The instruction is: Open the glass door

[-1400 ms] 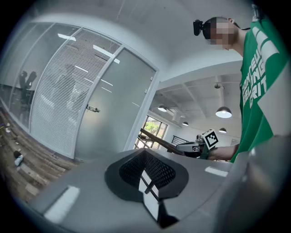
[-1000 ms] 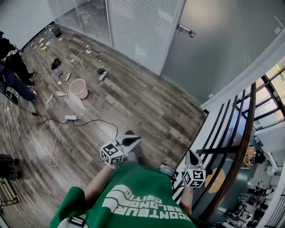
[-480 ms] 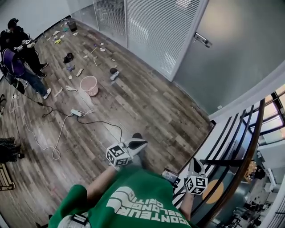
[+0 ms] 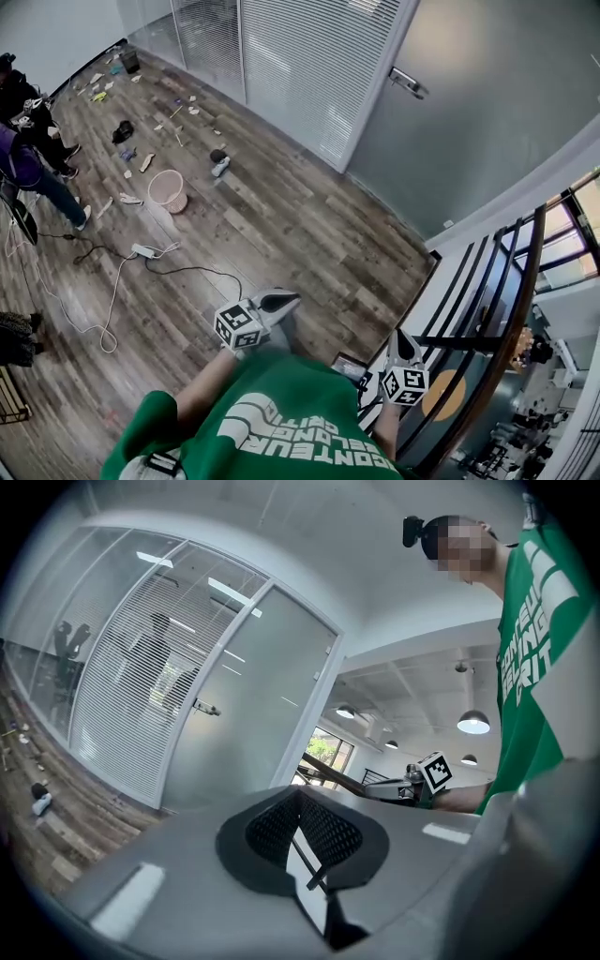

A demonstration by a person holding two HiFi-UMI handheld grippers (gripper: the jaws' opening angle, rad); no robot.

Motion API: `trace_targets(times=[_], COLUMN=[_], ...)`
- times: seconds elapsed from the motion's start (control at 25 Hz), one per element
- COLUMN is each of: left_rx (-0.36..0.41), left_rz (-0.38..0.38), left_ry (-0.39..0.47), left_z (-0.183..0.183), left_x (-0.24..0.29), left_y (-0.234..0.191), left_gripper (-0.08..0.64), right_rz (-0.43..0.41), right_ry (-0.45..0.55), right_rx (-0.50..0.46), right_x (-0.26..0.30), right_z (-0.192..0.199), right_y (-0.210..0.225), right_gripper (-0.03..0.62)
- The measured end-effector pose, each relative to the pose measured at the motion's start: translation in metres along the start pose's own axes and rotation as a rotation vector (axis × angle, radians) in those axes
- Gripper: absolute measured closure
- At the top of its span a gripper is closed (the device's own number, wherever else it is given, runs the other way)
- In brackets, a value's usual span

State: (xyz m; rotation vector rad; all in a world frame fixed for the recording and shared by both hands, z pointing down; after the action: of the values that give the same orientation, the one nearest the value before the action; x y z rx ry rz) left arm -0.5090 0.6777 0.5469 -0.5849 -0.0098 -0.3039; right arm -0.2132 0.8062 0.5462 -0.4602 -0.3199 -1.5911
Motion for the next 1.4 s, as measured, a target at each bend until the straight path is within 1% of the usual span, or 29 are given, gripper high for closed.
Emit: trace_targets(times=[0.24,0.56,0.72,0.8,0.92,1.16,1.4], left_rx=[-0.004,-0.002,0.008,0.008,0.014,0.007,0.002], left_rz=[0.015,0.006,0.005,0.003,-0.002,-0.024,-0.094], left_ry=[0.008,0.010,0.051,0.057,0.029,0.001,-0.012], left_z=[-0.027,-0.070,-0.092,-0.100,-0.109,-0.112,-0.118], left_x=[0.036,0.078,0.085,0.090,0.101,0.135,0.187], left_y=[-0.033,-0.085,-0.107,-0.115,-0.127,-0.138,-0.148], left_gripper=[0.552,0.552,0.552,0.552,0.552,0.552,0.552], right_rz=[-0.001,-0.017,-0.026,-0.030,-0.031,-0.045,-0.125], right_ry=[-0.018,-0.025,-0.027,-0.031,-0.042,-0.055,-0.041], right_rx=[-0.007,-0.019,-0.023,-0.036,-0.060,-0.046,-0.070], right_x=[0.041,0.117,0.147,0.157,0.171,0.194,0.230], right_z=[-0.022,-0.063,-0.075,-0.081,-0.090,-0.093,-0.108], right_y=[0.022,0.057,0.060,0.063,0.071,0.108,0.163], right_gripper=[0.600,0.600,0.600,0.600,0.600,0.600,0.600])
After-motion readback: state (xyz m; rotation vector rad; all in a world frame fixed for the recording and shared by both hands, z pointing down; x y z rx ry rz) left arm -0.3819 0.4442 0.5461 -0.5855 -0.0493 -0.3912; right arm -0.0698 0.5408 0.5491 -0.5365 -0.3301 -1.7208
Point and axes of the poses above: the fingertips, and each gripper's own axes: x forward along the fingers, y to its right, z out of its underside, the point moved 5 cm from there along -x, backward along the fingers, and after that the axes turned 7 degrees about -x, right-handed, at the moved point
